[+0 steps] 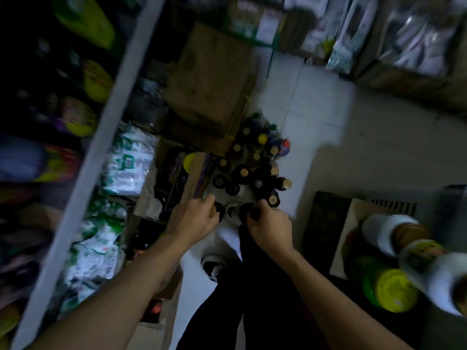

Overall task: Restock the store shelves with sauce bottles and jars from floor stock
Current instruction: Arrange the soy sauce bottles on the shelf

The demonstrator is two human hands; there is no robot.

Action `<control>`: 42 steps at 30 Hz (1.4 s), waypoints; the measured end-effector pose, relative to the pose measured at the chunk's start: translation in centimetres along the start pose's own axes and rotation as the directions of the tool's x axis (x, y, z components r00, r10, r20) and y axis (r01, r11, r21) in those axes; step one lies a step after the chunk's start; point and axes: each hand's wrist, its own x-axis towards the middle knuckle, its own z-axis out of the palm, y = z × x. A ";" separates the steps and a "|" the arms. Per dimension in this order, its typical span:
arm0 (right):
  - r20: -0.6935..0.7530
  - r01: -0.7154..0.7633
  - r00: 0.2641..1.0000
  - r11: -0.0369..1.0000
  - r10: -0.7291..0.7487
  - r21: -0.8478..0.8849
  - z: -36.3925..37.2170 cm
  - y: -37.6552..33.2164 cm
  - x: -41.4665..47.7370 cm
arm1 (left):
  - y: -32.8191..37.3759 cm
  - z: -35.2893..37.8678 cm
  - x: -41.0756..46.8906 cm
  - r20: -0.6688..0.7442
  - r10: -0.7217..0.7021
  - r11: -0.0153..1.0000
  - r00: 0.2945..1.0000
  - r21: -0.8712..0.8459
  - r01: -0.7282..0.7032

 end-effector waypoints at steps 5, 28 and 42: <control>-0.016 0.115 0.993 0.983 -0.114 0.142 -13.2 -6.2 -6.4 | 1.7 -16.4 -5.4 -0.192 0.158 0.987 0.969 0.037 -0.154; -0.311 0.806 0.591 0.557 -0.744 0.198 -53.9 -34.3 -34.6 | 11.7 -56.7 -34.2 -0.691 -0.025 0.998 0.723 0.024 0.057; -0.123 0.958 0.286 0.285 -0.950 0.022 -57.3 -43.0 -33.3 | 9.8 -64.0 -36.7 -0.742 -0.201 0.980 0.639 -0.152 0.131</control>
